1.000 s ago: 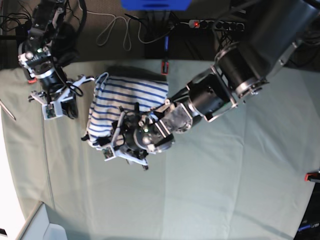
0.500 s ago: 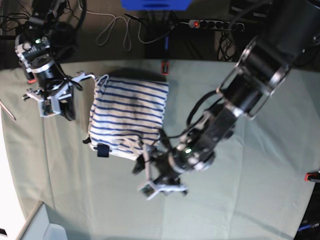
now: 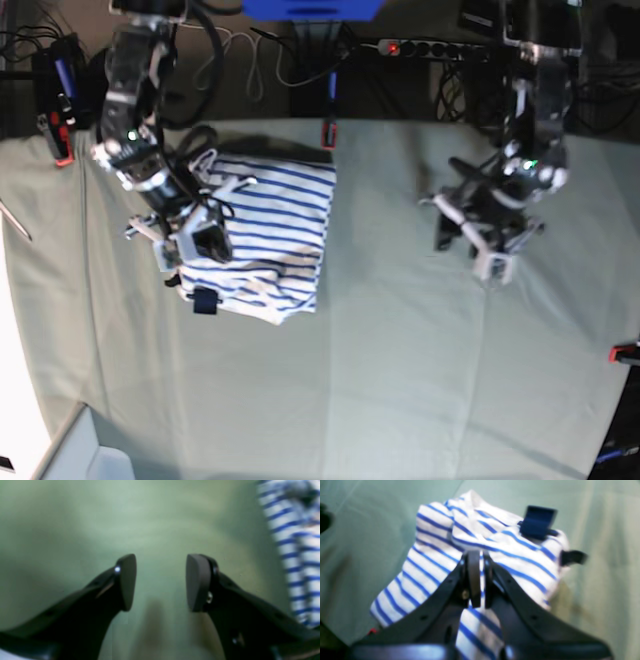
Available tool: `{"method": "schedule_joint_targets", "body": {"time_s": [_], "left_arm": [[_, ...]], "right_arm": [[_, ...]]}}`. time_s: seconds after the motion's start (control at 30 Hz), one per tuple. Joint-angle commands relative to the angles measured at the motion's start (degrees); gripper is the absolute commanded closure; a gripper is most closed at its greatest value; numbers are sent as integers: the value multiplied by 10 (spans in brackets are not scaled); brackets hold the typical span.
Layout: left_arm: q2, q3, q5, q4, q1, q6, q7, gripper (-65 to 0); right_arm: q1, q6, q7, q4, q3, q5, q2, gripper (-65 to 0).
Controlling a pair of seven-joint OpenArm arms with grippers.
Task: Layout the t-shirt on the table in an organized manner, then fold the t-shirt properly
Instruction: 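Smooth the bundle edge with the right gripper and withdraw the left gripper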
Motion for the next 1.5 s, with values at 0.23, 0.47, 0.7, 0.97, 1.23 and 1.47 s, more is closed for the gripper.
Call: {"method": "schedule_joint_targets", "body": {"time_s": [0.23, 0.47, 0.7, 0.97, 1.23, 1.47], "left_arm": [[-2, -48, -6, 57, 70, -4, -11, -311], [-1, -55, -3, 84, 101, -4, -11, -311], [-2, -55, -2, 84, 102, -3, -11, -311], [0, -53, -6, 84, 95, -2, -11, -311], [26, -50, -6, 77, 89, -4, -11, -311], [48, -50, -7, 77, 91, -4, -11, -311]], "right_arm": [[110, 7, 20, -128, -55, 11, -1, 0], [195, 7, 27, -277, -82, 11, -2, 0], [232, 7, 98, -394, -88, 11, -2, 0], [137, 7, 85, -165, -83, 12, -2, 0], [-9, 7, 75, -27, -81, 14, 41, 0], [-81, 7, 120, -29, -69, 14, 66, 0]]}}
